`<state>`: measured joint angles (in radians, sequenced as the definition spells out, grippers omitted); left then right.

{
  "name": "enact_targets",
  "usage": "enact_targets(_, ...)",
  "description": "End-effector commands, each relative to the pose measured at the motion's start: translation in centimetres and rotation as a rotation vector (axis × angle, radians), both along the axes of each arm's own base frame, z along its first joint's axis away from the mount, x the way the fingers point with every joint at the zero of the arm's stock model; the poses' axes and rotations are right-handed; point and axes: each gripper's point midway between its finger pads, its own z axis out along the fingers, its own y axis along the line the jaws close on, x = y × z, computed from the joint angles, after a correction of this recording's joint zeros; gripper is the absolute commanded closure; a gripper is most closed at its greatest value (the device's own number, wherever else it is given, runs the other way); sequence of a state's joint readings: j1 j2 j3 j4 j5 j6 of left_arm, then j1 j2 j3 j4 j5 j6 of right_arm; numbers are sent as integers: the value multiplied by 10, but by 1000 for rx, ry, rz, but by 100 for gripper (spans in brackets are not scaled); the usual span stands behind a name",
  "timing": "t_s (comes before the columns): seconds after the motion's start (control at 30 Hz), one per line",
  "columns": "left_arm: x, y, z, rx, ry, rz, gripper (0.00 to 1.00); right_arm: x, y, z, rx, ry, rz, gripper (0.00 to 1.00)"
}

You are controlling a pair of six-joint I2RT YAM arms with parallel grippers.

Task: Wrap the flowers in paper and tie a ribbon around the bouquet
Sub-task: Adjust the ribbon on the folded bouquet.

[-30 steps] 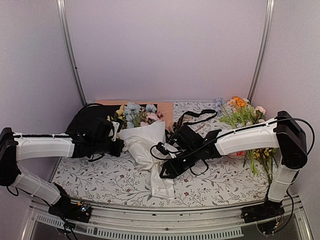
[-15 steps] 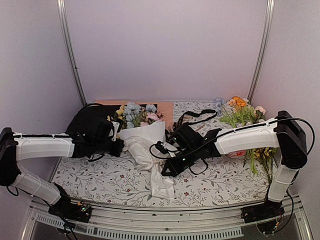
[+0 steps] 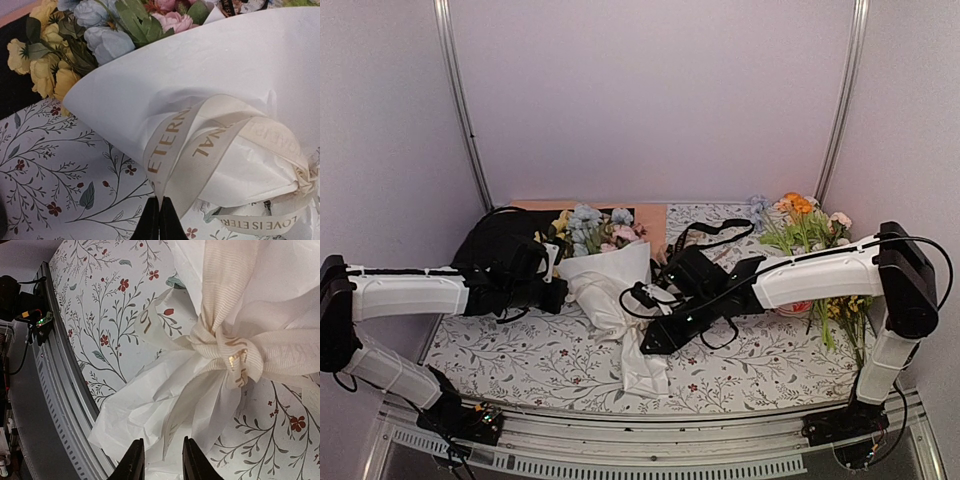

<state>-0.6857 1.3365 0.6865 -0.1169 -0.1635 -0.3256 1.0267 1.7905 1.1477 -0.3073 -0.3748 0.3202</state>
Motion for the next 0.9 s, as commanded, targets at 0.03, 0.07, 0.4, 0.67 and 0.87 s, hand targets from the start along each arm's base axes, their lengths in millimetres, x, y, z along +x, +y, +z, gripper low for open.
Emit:
enact_targets(0.03, -6, -1, -7, 13, 11, -17, 100, 1, 6, -10, -20, -3, 18, 73)
enact_targets(0.07, -6, -1, -7, 13, 11, -17, 100, 1, 6, -11, -22, -1, 18, 74)
enact_targets(0.4, -4, -3, -8, 21, 10, -23, 100, -1, -1, -4, -26, -3, 2, 99)
enact_targets(0.67, 0, -6, -10, 30, 16, -27, 100, -57, -29, 13, -7, 96, 108, 100)
enact_targets(0.87, 3, -7, -12, 40, 18, -28, 100, -127, -66, -2, -15, 299, 234, 99)
